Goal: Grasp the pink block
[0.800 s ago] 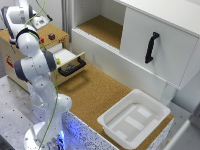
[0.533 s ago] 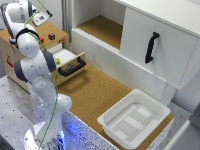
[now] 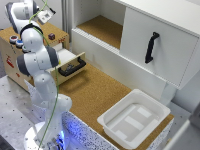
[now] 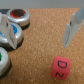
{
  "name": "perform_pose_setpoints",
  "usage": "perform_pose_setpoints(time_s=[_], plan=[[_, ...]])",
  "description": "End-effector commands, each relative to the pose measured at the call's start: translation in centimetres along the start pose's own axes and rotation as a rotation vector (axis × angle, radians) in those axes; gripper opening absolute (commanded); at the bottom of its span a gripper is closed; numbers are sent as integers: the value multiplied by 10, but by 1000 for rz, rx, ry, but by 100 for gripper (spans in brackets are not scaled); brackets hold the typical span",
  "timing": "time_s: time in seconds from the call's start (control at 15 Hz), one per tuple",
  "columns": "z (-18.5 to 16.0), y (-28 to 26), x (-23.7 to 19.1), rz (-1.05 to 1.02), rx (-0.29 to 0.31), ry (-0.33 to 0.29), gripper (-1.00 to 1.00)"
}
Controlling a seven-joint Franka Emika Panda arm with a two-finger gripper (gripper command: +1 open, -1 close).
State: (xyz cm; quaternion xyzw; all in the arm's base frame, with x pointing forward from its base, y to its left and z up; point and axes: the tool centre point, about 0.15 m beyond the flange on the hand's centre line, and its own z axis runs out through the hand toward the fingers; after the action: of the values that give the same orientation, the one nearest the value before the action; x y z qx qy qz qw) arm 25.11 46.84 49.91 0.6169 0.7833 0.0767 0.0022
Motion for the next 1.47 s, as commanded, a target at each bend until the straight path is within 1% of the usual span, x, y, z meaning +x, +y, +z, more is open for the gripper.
perform_pose_setpoints(time_s=[0.0, 0.07, 0.33, 0.67, 0.87, 0.93, 1.13, 1.4], plan=[[19, 21, -11, 61, 128, -137, 100], [25, 21, -15, 92, 131, -123, 100], [46, 38, -15, 178, 83, -102, 100], [66, 54, -11, 187, 96, -95, 100], [74, 52, -11, 179, 111, -103, 100], [74, 51, -11, 170, 105, -108, -100], [74, 41, -15, 157, 115, -128, -100], [73, 33, -14, 156, 122, -120, -100]])
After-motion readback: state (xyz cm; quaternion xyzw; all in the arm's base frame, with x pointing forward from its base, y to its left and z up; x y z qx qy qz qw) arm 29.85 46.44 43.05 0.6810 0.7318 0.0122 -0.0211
